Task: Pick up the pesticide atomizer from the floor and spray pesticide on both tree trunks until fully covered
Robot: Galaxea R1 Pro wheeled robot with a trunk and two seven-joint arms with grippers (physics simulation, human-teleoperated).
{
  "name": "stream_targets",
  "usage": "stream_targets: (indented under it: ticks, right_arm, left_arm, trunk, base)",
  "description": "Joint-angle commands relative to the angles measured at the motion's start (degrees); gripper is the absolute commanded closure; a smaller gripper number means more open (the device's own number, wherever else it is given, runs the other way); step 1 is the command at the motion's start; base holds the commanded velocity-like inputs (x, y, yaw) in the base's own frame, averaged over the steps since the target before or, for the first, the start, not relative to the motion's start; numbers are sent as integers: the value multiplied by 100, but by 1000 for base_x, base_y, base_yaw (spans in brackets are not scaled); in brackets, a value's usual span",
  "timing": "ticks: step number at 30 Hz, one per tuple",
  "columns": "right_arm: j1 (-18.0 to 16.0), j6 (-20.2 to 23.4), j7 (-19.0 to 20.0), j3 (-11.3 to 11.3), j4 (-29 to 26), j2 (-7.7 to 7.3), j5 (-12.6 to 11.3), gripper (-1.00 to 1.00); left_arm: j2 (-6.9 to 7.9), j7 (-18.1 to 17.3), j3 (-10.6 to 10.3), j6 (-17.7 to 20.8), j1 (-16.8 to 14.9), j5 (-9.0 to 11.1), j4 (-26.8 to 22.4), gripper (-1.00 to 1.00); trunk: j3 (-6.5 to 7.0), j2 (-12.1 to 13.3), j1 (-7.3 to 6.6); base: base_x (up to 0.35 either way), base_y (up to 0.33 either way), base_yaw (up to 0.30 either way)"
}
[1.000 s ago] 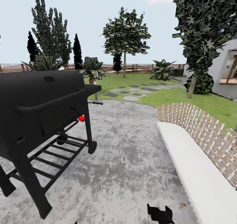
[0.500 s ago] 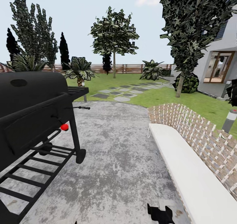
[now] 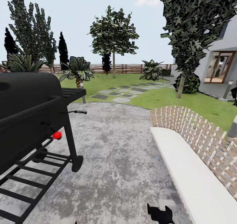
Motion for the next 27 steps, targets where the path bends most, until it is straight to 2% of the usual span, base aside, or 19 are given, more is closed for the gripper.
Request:
stream_targets:
  ticks: [1,14,27]
  right_arm:
    - [-4,-20,2,-22,4,6,1,-100]
    - [-4,-25,1,-23,4,4,-9,-100]
    - [-4,-27,11,-23,4,6,-19,-100]
  left_arm:
    - [2,8,-15,-18,-3,44,2,-100]
    - [2,8,-20,-20,-3,44,-9,-100]
    - [2,8,-49,-201,-3,44,-6,-100]
  trunk:
    - [-6,-3,3]
    - [-6,-3,3]
    - [-6,-3,3]
  base:
    - [334,0,0]
    - [333,0,0]
    - [334,0,-29]
